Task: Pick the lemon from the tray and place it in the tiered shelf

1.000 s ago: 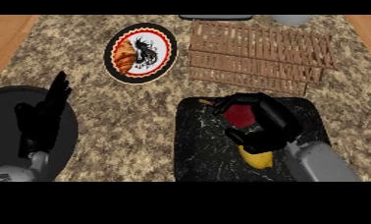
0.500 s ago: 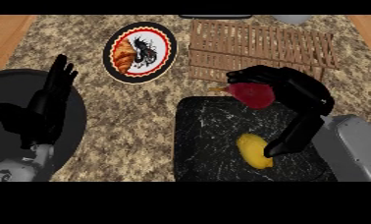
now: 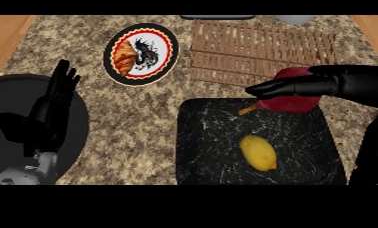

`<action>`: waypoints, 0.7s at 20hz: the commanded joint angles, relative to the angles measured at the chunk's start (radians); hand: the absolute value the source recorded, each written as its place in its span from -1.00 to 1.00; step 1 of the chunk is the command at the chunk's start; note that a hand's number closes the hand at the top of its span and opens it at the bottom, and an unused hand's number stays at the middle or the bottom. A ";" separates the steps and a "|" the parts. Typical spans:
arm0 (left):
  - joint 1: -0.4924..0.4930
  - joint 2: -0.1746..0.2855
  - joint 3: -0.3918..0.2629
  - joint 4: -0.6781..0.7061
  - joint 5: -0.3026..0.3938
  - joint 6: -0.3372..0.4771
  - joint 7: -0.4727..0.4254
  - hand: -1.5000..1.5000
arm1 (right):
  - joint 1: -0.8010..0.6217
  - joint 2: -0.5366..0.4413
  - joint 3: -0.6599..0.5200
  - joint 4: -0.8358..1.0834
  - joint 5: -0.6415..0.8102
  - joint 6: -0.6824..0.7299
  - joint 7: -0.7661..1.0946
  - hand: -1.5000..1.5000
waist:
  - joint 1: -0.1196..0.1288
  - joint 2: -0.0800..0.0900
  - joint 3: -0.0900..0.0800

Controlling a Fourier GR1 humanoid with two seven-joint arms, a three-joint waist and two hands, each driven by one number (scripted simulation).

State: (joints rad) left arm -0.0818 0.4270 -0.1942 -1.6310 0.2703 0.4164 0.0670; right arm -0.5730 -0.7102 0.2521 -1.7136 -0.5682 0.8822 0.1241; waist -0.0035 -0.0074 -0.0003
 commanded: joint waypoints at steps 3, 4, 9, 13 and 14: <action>-0.011 0.026 0.041 -0.010 0.028 -0.017 0.040 0.00 | -0.054 -0.086 -0.003 -0.279 0.246 0.026 0.052 -1.00 | -0.020 -0.009 0.001; -0.007 -0.021 -0.010 0.014 -0.023 0.011 -0.005 0.00 | -0.073 -0.060 0.026 -0.284 0.302 0.006 0.084 -1.00 | -0.009 0.000 0.000; -0.038 0.005 0.037 -0.012 0.010 -0.034 0.038 0.00 | 0.031 0.000 0.133 -0.407 0.510 -0.050 0.192 -1.00 | 0.003 0.005 0.001; 0.013 -0.015 0.039 0.002 -0.014 -0.049 -0.004 0.00 | 0.092 0.046 0.190 -0.447 0.681 -0.046 0.198 -1.00 | 0.006 0.007 0.001; 0.018 -0.005 0.032 -0.094 -0.030 -0.008 0.066 0.00 | 0.112 0.045 0.206 -0.509 0.669 -0.055 0.261 -1.00 | 0.005 0.004 0.001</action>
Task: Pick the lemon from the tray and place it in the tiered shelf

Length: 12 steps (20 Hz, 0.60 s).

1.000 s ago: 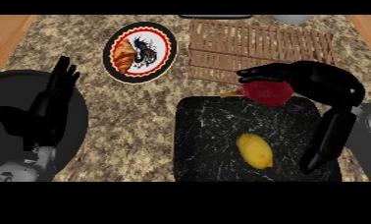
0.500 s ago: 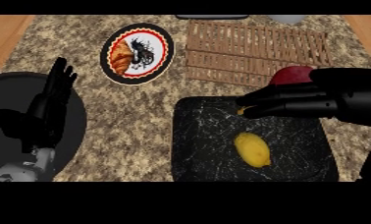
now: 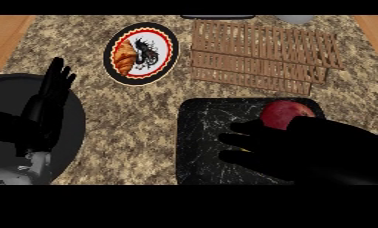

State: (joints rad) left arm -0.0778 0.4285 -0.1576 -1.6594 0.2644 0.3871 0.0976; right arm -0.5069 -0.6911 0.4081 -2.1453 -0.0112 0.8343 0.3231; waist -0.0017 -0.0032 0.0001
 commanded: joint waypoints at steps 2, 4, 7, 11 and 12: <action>-0.004 -0.037 -0.018 0.015 -0.036 0.000 -0.018 0.00 | 0.050 0.063 0.136 -0.070 0.279 -0.021 0.032 -1.00 | 0.004 0.003 0.000; 0.027 -0.014 0.011 0.000 -0.013 -0.028 -0.023 0.00 | 0.054 0.016 0.124 -0.025 0.395 -0.021 -0.042 -1.00 | 0.010 0.004 0.001; 0.000 -0.032 0.005 -0.007 -0.027 -0.025 -0.001 0.00 | 0.073 0.026 0.196 -0.026 0.499 -0.022 -0.001 -1.00 | 0.006 0.003 0.000; 0.027 -0.054 0.007 -0.033 -0.071 -0.016 0.016 0.00 | 0.130 0.074 0.206 0.068 0.637 -0.099 -0.117 -1.00 | 0.007 0.003 0.001; 0.053 -0.067 0.006 -0.051 -0.080 -0.019 0.008 0.00 | 0.138 0.068 0.185 0.082 0.645 -0.089 -0.155 -1.00 | 0.007 0.003 0.000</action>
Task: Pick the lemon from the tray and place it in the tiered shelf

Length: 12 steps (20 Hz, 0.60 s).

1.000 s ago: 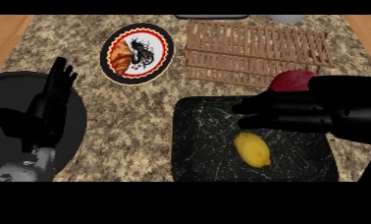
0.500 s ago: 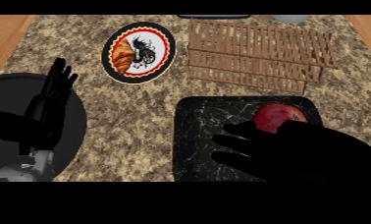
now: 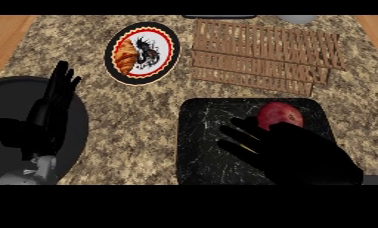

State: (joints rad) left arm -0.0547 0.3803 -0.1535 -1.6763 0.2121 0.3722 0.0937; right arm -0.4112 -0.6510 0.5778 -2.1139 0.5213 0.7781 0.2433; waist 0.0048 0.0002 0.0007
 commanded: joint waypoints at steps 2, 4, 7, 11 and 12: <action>0.016 -0.044 0.024 0.060 -0.006 -0.044 -0.051 0.00 | 0.052 0.064 0.040 0.089 0.157 -0.059 -0.076 -1.00 | -0.001 0.001 0.000; -0.033 0.013 0.051 -0.040 -0.022 -0.031 0.092 0.00 | 0.079 0.004 -0.019 0.109 0.171 -0.085 -0.187 -1.00 | -0.001 0.000 0.000; 0.049 -0.054 0.039 -0.021 -0.043 -0.044 -0.012 0.00 | 0.088 0.027 -0.031 0.162 0.217 -0.095 -0.257 -1.00 | -0.001 0.000 0.000; -0.033 -0.061 0.085 0.049 -0.041 -0.082 0.008 0.00 | 0.092 0.057 -0.026 0.234 0.308 -0.123 -0.324 -1.00 | -0.003 0.000 -0.001; -0.046 -0.085 0.055 0.017 -0.082 -0.040 0.057 0.00 | 0.079 0.107 -0.009 0.219 0.314 -0.062 -0.258 -1.00 | -0.003 0.000 -0.001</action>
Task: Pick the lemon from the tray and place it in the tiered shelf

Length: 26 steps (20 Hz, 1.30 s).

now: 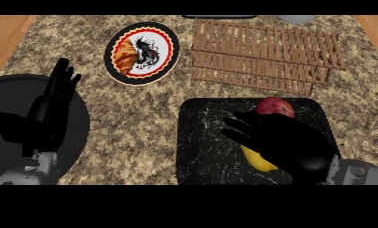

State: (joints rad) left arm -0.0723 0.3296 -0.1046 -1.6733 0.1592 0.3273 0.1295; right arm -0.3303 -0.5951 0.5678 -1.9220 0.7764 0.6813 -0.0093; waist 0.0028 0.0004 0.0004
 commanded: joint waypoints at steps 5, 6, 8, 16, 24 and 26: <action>0.003 -0.045 0.069 0.066 -0.006 -0.061 -0.075 0.00 | 0.070 0.053 -0.016 0.072 0.135 -0.072 -0.129 -1.00 | -0.002 0.000 -0.001; 0.046 0.003 0.080 -0.039 -0.002 -0.076 0.007 0.00 | 0.055 0.033 -0.056 0.117 0.121 -0.082 -0.185 -1.00 | 0.002 -0.001 0.000; 0.017 -0.008 0.083 -0.012 -0.007 -0.089 0.017 0.00 | 0.084 0.035 -0.044 0.174 0.167 -0.155 -0.251 -1.00 | 0.000 0.000 0.000; 0.087 -0.083 0.042 -0.100 -0.082 -0.078 0.028 0.00 | 0.044 0.182 -0.052 0.224 0.242 -0.079 -0.232 -1.00 | 0.003 -0.001 0.000; 0.014 -0.117 0.047 -0.022 -0.101 -0.085 0.016 0.00 | 0.077 0.174 0.003 0.313 0.342 -0.146 -0.305 1.00 | 0.003 0.000 0.000; -0.006 -0.106 0.054 -0.049 -0.125 -0.063 0.073 0.00 | 0.074 0.172 0.042 0.322 0.411 -0.227 -0.333 1.00 | 0.003 0.000 0.000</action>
State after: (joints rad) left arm -0.0697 0.2418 -0.0283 -1.6921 0.0698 0.2382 0.1565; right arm -0.2599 -0.4422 0.5586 -1.6952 1.1224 0.5101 -0.3073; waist 0.0022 -0.0193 -0.0110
